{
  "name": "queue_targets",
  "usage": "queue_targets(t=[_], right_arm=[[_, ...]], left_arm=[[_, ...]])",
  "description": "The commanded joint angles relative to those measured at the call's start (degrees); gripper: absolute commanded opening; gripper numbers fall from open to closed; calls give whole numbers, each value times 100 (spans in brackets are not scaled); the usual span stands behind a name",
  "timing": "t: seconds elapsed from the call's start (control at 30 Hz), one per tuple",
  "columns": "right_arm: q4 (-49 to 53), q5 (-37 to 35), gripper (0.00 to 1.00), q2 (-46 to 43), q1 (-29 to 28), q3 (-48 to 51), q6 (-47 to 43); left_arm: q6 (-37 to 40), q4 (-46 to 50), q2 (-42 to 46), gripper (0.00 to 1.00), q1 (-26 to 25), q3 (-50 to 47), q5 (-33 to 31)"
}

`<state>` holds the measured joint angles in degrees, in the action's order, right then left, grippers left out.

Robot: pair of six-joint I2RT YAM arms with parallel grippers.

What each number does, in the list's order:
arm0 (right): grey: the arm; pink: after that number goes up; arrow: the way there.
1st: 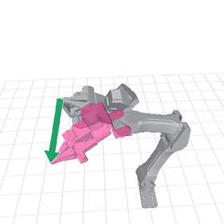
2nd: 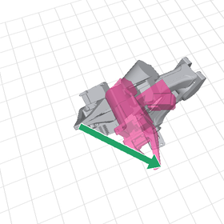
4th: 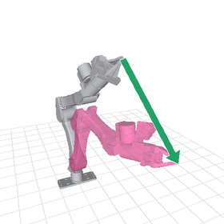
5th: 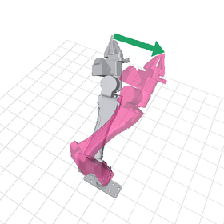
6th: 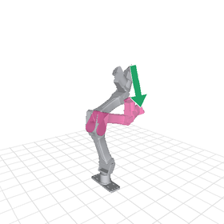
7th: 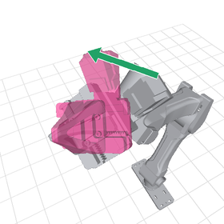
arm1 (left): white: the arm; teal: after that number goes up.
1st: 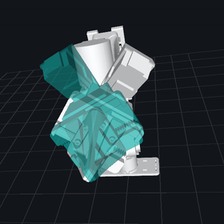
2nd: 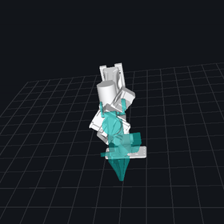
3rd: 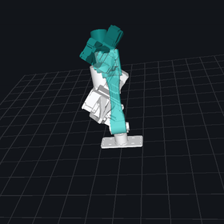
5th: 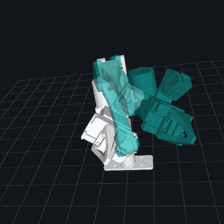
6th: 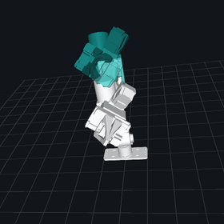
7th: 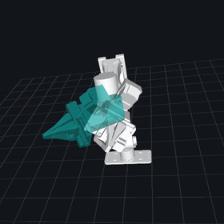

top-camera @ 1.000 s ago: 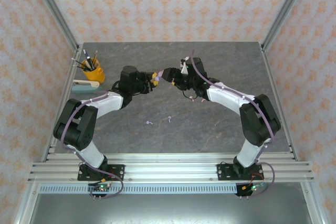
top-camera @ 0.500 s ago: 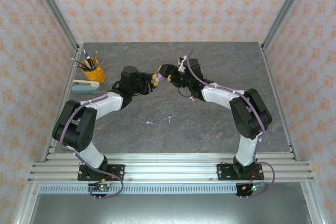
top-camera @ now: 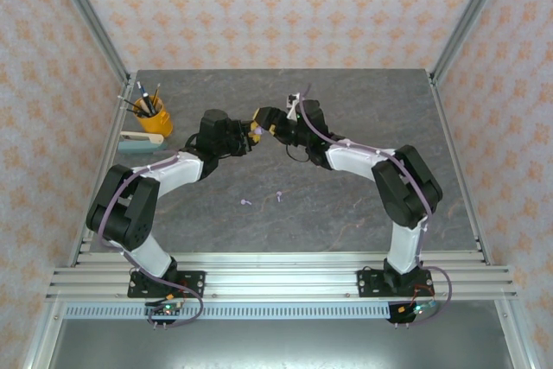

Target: Insert the wireless bluetooth earbuds into the charging case

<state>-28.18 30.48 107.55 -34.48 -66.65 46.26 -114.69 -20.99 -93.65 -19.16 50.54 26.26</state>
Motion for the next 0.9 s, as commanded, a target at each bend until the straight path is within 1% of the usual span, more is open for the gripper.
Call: queue_targets(t=[0.0, 0.3, 0.6, 0.7, 0.87], right_arm=[[-428, -190, 72, 160, -116, -2, -152], [-973, -222, 71, 276, -193, 219, 6], [-1036, -439, 67, 39, -199, 513, -3], [-1021, -464, 64, 29, -198, 513, -3], [-988, -467, 55, 48, -199, 461, 8]], left_arm=[[-251, -74, 263, 0, -88, -56, -223], [-426, 69, 428, 0, -97, -174, -435], [-450, 87, 418, 0, -97, -167, -470], [-449, 95, 428, 0, -97, -181, -467], [-455, 94, 435, 0, -96, -202, -472]])
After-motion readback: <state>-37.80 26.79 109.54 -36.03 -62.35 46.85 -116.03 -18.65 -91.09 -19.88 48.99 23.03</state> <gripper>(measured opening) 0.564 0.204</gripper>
